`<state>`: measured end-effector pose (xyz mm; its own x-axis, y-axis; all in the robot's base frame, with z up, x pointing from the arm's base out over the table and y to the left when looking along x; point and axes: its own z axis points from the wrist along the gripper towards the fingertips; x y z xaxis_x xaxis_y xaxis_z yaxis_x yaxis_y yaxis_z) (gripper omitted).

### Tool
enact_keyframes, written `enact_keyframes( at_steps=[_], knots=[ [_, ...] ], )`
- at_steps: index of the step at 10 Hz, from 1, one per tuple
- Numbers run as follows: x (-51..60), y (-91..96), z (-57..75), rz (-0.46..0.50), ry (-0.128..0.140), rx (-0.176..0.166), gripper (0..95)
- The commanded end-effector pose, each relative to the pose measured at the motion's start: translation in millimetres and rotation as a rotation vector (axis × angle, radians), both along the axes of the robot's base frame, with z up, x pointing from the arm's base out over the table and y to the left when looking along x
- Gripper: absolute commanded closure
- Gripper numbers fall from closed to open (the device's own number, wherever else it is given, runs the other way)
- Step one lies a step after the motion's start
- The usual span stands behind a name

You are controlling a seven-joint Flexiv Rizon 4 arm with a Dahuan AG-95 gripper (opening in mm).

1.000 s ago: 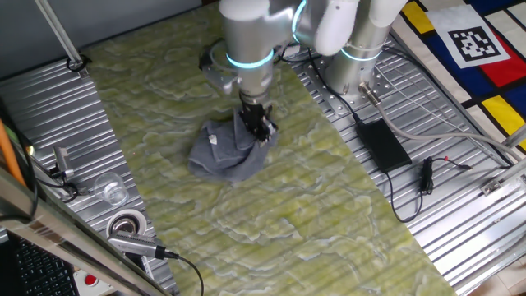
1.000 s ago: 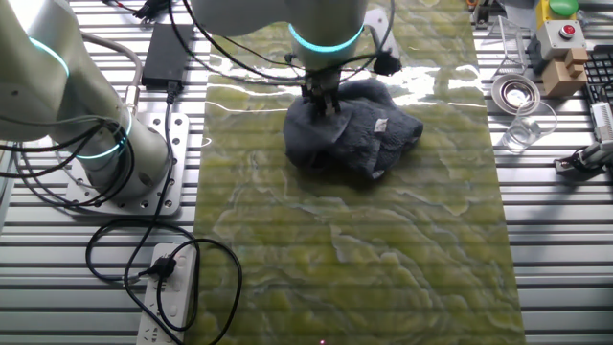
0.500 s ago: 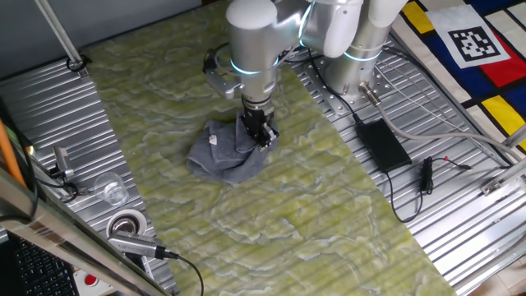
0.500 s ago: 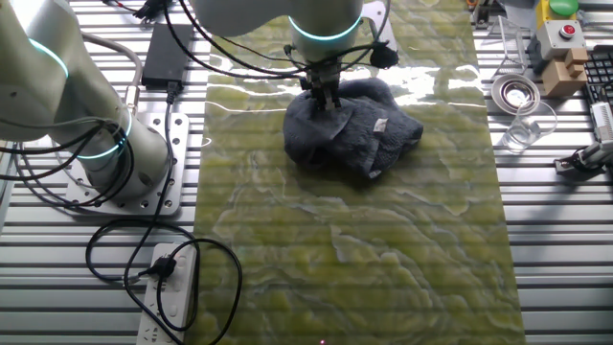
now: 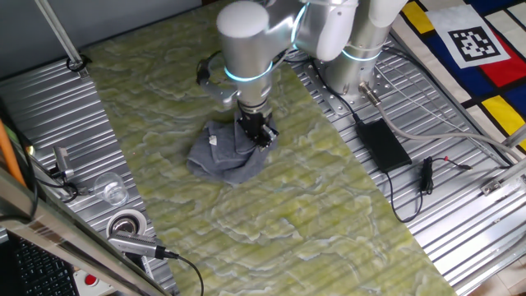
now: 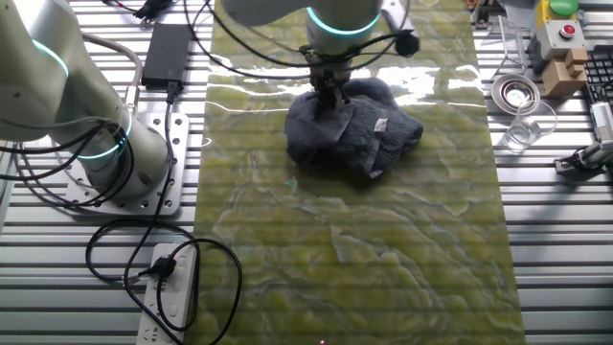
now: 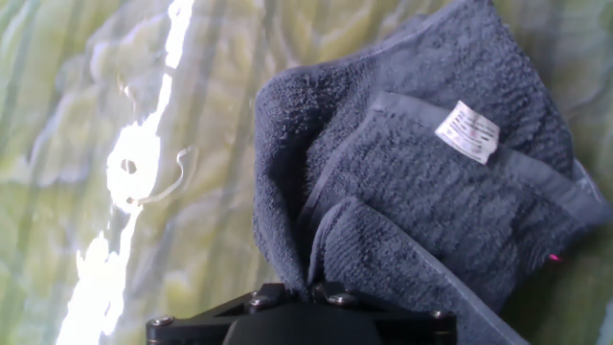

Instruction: Clean the table with a cloth

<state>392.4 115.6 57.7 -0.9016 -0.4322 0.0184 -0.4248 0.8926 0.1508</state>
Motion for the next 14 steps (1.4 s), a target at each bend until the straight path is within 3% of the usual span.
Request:
enact_keyframes(
  at_steps=[1, 3, 4, 8, 10, 12, 14],
  knots=[
    [-0.9, -0.7, 0.3, 0.000, 0.020, -0.005, 95.0],
    [-0.9, -0.7, 0.3, -0.032, 0.019, 0.028, 95.0],
    [-0.9, -0.7, 0.3, -0.032, 0.019, 0.028, 95.0],
    [-25.9, 81.4, 1.4, -0.154, 0.011, 0.023, 95.0],
    [-34.0, 111.8, 1.8, -0.203, 0.012, 0.020, 95.0],
    [-39.2, 157.3, 3.3, -0.277, 0.009, 0.018, 95.0],
    [-36.9, 161.1, 2.2, -0.284, -0.001, 0.040, 95.0]
  ],
)
